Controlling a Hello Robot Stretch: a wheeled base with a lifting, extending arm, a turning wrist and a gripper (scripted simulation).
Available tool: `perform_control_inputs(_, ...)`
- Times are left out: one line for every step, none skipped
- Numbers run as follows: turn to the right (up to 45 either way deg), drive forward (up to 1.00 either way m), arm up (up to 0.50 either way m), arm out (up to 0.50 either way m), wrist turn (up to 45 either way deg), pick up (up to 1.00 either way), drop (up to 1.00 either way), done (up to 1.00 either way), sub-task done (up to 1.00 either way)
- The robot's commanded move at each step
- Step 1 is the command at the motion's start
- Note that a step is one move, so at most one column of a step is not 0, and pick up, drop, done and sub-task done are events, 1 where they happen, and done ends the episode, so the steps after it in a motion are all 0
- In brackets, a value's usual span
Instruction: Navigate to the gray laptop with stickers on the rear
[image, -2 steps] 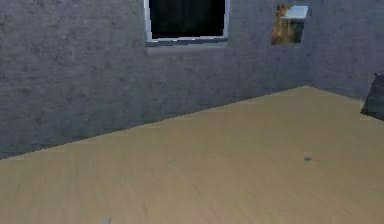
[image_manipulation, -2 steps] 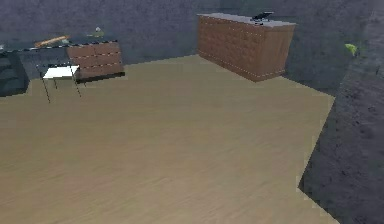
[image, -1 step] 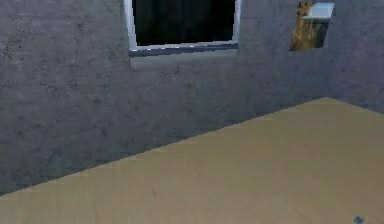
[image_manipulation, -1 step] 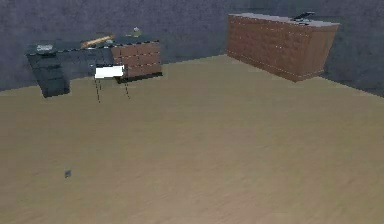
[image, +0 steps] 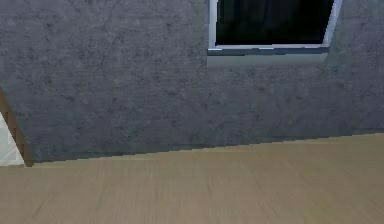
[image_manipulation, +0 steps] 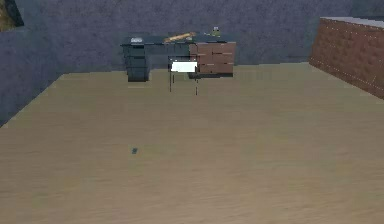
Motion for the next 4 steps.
perform_control_inputs(0.0, 0.35, 0.00, 0.00, 0.0, 0.00, 0.00, 0.00, 0.00)
perform_control_inputs(12.0, 0.00, 0.00, 0.00, 0.0, 0.00, 0.00, 0.00, 0.00)
perform_control_inputs(0.0, 0.70, 0.00, 0.00, 0.0, 0.00, 0.00, 0.00, 0.00)
perform_control_inputs(-45.0, 0.00, 0.00, 0.00, 0.0, 0.00, 0.00, 0.00, 0.00)
